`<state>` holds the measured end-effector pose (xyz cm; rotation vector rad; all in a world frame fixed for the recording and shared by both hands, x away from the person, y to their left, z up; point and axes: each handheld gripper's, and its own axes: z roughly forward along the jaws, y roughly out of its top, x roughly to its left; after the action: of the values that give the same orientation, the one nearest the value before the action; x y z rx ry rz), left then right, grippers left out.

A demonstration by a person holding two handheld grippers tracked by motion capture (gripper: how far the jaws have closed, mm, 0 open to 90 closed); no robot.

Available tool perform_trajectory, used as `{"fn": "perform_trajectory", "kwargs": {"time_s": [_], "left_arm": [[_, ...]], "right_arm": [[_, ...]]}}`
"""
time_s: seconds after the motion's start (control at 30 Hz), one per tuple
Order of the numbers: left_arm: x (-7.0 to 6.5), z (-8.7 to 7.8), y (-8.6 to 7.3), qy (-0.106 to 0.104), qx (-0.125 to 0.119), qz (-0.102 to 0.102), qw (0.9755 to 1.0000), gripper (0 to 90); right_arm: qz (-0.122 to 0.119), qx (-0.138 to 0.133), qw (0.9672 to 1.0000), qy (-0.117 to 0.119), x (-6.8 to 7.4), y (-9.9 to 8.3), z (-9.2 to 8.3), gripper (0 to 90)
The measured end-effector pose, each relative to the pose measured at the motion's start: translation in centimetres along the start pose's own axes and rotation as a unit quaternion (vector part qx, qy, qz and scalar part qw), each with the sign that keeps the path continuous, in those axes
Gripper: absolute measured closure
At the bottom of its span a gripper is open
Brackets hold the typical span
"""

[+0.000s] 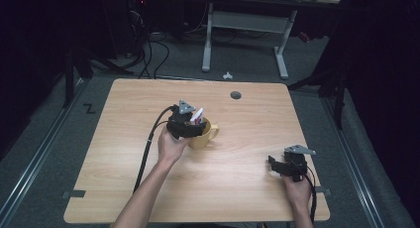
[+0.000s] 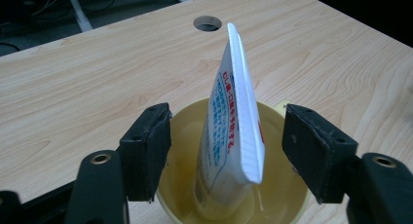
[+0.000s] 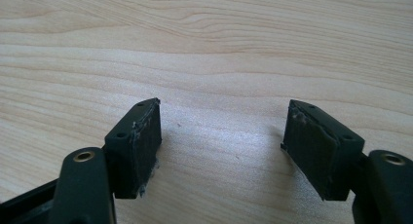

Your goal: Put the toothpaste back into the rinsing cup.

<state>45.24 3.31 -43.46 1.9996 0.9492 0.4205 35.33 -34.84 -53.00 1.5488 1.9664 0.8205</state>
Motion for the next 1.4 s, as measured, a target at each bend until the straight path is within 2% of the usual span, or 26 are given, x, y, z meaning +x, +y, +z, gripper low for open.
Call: {"fn": "perform_trajectory", "kwargs": {"time_s": [0.27, 0.53, 1.4], "left_arm": [[0.3, -0.7, 0.1, -0.007, -0.005, -0.006, 0.9999, 30.9], [0.4, -1.4, 0.2, -0.002, -0.013, -0.008, 0.9999, 28.3], [1.2, -3.5, 0.1, -0.011, -0.022, -0.019, 0.9995, 27.4]], "right_arm": [[0.0, 0.0, 1.0, 0.0, 0.0, 0.0, 0.0, 29.9], [0.0, 0.0, 1.0, 0.0, 0.0, 0.0, 0.0, 30.0], [0.0, 0.0, 1.0, 0.0, 0.0, 0.0, 0.0, 30.0]]}}
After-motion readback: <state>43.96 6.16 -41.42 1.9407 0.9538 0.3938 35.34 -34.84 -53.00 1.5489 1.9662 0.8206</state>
